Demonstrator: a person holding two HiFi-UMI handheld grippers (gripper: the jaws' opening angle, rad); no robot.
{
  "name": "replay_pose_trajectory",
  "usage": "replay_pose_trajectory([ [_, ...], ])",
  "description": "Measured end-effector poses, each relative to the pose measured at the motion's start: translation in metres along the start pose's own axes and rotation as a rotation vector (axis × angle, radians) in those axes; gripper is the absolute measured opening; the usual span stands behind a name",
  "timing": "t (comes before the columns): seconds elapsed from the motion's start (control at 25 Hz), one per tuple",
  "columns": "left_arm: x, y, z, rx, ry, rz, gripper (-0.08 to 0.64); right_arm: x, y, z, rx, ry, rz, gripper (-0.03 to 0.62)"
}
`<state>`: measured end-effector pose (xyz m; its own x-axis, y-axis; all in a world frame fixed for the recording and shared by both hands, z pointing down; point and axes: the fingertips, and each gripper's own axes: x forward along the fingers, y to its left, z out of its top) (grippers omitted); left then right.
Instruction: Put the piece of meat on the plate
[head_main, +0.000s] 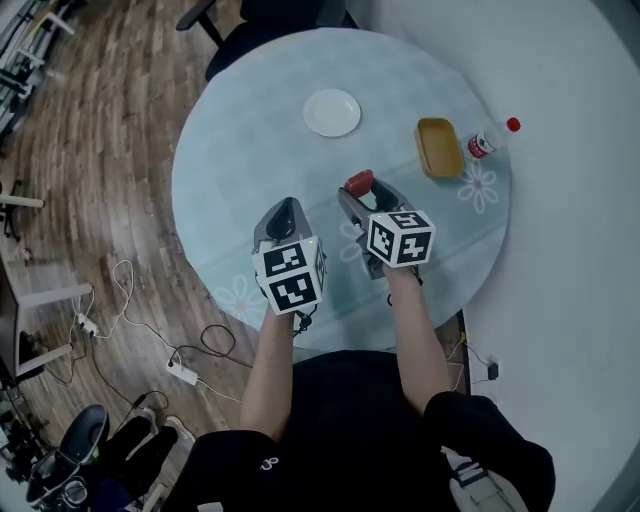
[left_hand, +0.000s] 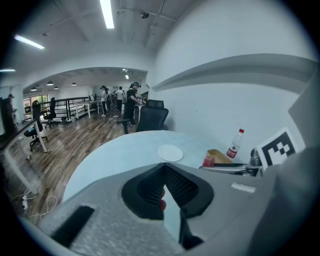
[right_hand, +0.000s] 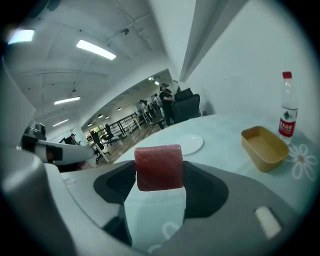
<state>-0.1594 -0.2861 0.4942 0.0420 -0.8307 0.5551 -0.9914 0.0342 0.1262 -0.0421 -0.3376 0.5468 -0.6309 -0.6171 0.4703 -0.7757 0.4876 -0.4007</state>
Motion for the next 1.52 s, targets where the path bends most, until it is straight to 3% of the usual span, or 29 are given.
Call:
replay_pose_trajectory([
  [0.12,0.011,0.022,-0.021,-0.009,0.061,0.036,-0.002,0.044,-0.004,-0.027,0.008,0.087,0.006,0.305],
  [0.24,0.016,0.036,-0.044,-0.041,0.124,0.071,-0.002,0.08,-0.015,-0.03,-0.036,0.16,0.023,0.305],
  [0.36,0.023,0.049,-0.078,-0.061,0.2,0.099,-0.002,0.123,-0.04,-0.01,-0.092,0.198,0.008,0.305],
  [0.52,0.03,0.064,-0.104,-0.045,0.282,0.102,-0.002,0.177,-0.07,0.029,-0.155,0.225,-0.077,0.307],
  [0.72,0.038,0.054,-0.107,-0.038,0.3,0.079,-0.002,0.217,-0.105,0.042,-0.222,0.306,-0.14,0.305],
  [0.96,0.033,0.06,-0.097,-0.026,0.281,0.096,-0.002,0.225,-0.106,0.045,-0.34,0.376,-0.179,0.302],
  [1.04,0.027,0.06,-0.093,-0.026,0.268,0.1,-0.002,0.206,-0.097,0.055,-0.285,0.27,-0.174,0.307],
  [1.16,0.016,0.061,-0.094,-0.033,0.258,0.096,-0.002,0.141,-0.079,0.048,-0.071,0.066,-0.074,0.259],
  [1.28,0.011,0.056,-0.097,-0.038,0.251,0.081,-0.002,0.076,-0.071,0.008,0.062,0.04,-0.069,0.014],
  [1.36,0.008,0.045,-0.102,-0.036,0.249,0.062,-0.002,0.039,-0.062,-0.012,0.095,0.043,-0.093,0.005],
  [1.52,-0.004,0.015,-0.101,0.011,0.234,0.005,-0.002,-0.01,-0.036,-0.026,0.165,-0.028,-0.065,0.005],
])
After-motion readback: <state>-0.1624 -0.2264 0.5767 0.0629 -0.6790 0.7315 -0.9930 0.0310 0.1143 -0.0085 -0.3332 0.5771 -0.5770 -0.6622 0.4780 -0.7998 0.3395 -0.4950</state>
